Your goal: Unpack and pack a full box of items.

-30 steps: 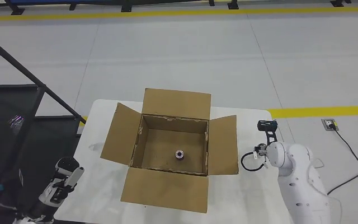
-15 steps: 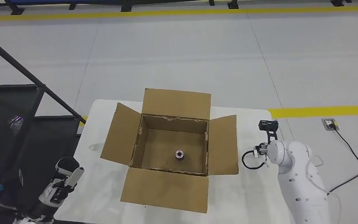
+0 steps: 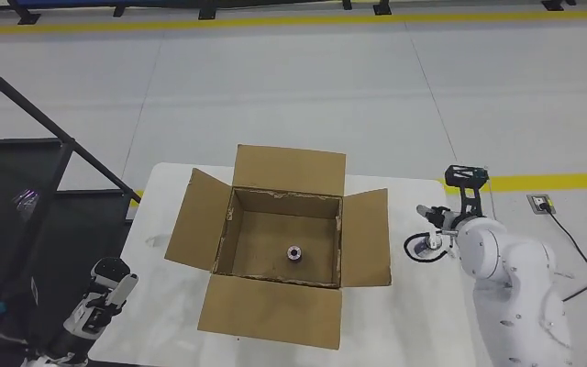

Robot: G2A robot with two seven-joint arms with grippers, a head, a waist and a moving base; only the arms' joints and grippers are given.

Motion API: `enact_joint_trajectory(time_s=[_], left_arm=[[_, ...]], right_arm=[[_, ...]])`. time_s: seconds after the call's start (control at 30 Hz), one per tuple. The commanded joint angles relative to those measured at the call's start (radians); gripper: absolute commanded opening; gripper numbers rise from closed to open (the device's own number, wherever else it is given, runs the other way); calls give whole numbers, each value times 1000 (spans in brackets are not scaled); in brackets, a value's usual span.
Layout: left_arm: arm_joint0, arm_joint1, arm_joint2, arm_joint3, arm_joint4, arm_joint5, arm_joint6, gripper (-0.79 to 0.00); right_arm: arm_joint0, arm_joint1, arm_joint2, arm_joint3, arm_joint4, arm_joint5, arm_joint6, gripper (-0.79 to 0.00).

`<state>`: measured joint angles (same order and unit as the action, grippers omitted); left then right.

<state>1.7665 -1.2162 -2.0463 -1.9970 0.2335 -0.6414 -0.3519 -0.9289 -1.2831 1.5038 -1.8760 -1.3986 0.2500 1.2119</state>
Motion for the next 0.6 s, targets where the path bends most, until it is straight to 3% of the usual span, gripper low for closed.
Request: enact_joint_trajectory(time_s=[0.0, 0.1, 0.2, 0.57], left_arm=[[0, 0, 0, 0, 0, 0, 0, 0], [-5, -1, 6, -8, 17, 26, 15, 0], [-4, -2, 12, -12, 45, 44, 44, 0], [8, -5, 10, -12, 81, 63, 103, 0]], right_arm=[[-4, -5, -58, -125, 44, -37, -4, 0], [29, -12, -155, -153, 110, -121, 21, 0], [124, -29, -298, -59, 185, -186, 63, 0], [458, -161, -749, 558, 387, -176, 21, 0]])
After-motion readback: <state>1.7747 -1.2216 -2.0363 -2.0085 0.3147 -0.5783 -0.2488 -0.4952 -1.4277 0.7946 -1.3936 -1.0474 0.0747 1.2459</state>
